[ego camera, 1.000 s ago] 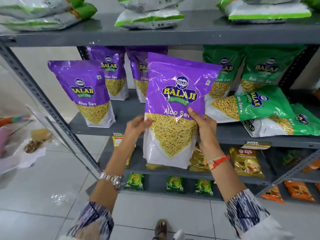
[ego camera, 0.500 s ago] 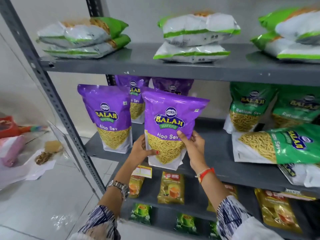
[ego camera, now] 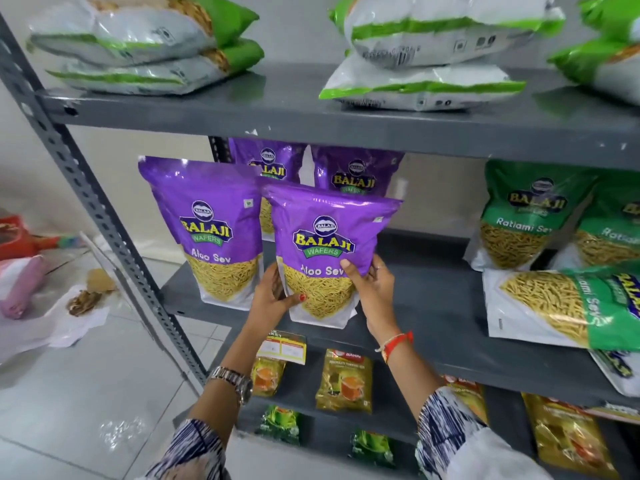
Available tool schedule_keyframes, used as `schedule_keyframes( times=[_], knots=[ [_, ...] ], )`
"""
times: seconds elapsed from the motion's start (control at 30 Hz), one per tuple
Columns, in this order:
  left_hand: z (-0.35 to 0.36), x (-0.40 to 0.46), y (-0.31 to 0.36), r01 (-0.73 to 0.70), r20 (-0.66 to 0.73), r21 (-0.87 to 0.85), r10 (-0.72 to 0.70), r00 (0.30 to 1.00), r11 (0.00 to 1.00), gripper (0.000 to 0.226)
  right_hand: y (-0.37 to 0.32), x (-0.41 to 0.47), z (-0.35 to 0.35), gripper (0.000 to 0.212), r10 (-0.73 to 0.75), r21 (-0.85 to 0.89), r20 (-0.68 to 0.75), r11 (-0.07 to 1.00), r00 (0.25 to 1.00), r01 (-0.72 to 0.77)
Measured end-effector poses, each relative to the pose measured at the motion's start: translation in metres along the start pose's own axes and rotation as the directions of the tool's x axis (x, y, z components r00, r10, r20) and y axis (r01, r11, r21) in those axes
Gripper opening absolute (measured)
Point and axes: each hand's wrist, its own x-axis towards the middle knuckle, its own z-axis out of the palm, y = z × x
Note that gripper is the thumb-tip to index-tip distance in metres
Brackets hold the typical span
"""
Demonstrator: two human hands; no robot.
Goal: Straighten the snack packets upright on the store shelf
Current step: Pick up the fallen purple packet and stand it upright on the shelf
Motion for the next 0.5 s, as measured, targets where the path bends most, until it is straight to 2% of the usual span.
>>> schedule_keyframes(
  times=[0.2,0.3,0.37,0.43,0.5],
  knots=[
    [0.024,-0.031,-0.006,-0.074,-0.204,-0.033,0.065,0.977,0.997,0.093,-0.001,-0.012,-0.013,0.052,0.030,-0.011,-0.019,0.999,0.999,-0.030],
    [0.061,-0.053,-0.007,-0.140,-0.363,0.061,0.153,0.919,0.988,0.089,-0.003,-0.024,-0.039,0.047,-0.009,-0.076,-0.197,0.997,0.980,-0.006],
    [0.085,-0.061,-0.007,-0.184,-0.505,0.221,0.274,0.819,0.958,0.083,-0.005,-0.034,-0.062,0.035,-0.052,-0.064,-0.423,0.998,0.905,0.027],
    [0.113,-0.060,0.000,-0.165,-0.613,0.332,0.346,0.710,0.928,0.078,-0.011,-0.043,-0.090,0.025,-0.089,-0.077,-0.640,0.996,0.763,0.051],
    [0.147,-0.053,0.009,-0.169,-0.648,0.342,0.363,0.670,0.924,0.074,-0.016,-0.050,-0.121,0.025,-0.134,-0.184,-0.774,0.983,0.619,-0.018]
  ],
)
